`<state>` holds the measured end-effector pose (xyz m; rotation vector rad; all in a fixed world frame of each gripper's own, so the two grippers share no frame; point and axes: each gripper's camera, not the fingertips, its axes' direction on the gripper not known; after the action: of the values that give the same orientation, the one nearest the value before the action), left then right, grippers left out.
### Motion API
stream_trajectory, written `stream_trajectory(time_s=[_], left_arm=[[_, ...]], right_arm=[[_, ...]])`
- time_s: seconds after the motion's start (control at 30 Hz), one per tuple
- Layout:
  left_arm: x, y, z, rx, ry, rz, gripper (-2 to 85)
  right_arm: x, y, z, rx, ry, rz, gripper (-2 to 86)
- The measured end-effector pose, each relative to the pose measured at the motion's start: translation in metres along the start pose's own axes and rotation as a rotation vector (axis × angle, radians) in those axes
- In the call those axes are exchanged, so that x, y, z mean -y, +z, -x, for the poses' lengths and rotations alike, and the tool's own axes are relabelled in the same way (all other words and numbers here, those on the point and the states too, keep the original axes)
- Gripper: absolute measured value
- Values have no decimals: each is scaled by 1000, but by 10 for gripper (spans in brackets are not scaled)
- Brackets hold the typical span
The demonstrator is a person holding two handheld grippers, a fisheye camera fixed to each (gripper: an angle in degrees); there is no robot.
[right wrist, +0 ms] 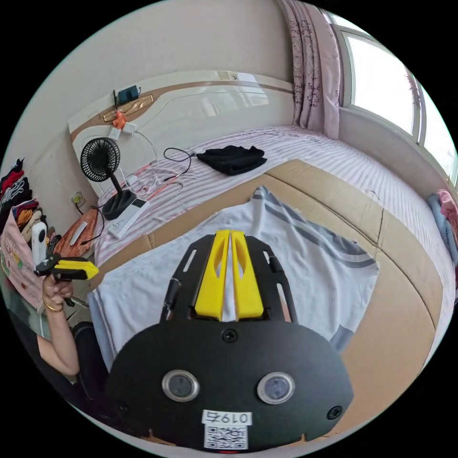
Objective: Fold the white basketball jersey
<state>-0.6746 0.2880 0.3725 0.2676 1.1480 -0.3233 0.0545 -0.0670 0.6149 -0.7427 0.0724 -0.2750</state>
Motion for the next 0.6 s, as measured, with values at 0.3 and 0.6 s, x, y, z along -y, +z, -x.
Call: stream_trajectory(time_s=[0.3, 0.6], left_arm=[[49, 48, -23, 58, 125, 96, 64], [100, 90, -39, 250, 136, 230, 96]], right_arm=[[118, 10, -125, -93, -35, 232, 64], [205, 22, -173, -29, -236, 474, 75]])
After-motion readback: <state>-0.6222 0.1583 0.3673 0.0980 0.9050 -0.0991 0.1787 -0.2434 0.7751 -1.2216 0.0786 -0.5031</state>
